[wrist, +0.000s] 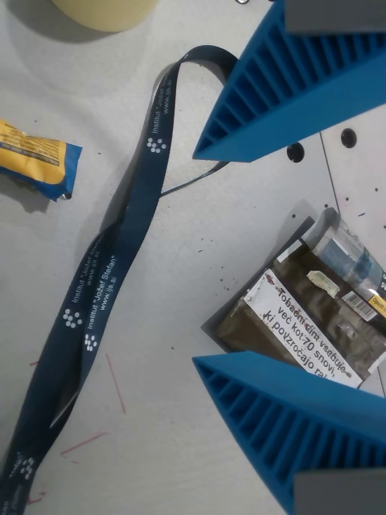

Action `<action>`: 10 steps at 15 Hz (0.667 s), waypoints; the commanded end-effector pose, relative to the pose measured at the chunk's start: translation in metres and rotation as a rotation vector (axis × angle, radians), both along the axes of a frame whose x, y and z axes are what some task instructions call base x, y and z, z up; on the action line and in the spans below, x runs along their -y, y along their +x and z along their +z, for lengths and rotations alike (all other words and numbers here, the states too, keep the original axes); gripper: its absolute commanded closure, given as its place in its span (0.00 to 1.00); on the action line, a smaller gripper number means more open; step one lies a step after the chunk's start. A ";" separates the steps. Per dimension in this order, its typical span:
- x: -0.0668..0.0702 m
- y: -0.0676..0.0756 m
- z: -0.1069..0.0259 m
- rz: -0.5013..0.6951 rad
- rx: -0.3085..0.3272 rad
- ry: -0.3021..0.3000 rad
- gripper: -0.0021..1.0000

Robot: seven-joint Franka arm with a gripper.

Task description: Move above the blue bag

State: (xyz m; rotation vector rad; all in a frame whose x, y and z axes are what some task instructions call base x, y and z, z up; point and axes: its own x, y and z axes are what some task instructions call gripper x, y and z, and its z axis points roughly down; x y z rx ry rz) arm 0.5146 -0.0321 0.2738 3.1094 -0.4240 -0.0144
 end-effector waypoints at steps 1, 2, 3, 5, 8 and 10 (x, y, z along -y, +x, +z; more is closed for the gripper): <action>0.000 0.000 0.001 0.000 0.003 0.000 0.00; 0.000 0.000 0.001 -0.001 0.004 0.000 0.00; 0.000 0.000 0.001 0.000 0.004 0.000 0.00; 0.000 0.000 0.001 -0.002 0.004 0.000 0.00; 0.001 0.001 0.000 -0.015 0.005 -0.001 0.00; 0.002 0.002 -0.002 -0.027 0.007 -0.001 0.00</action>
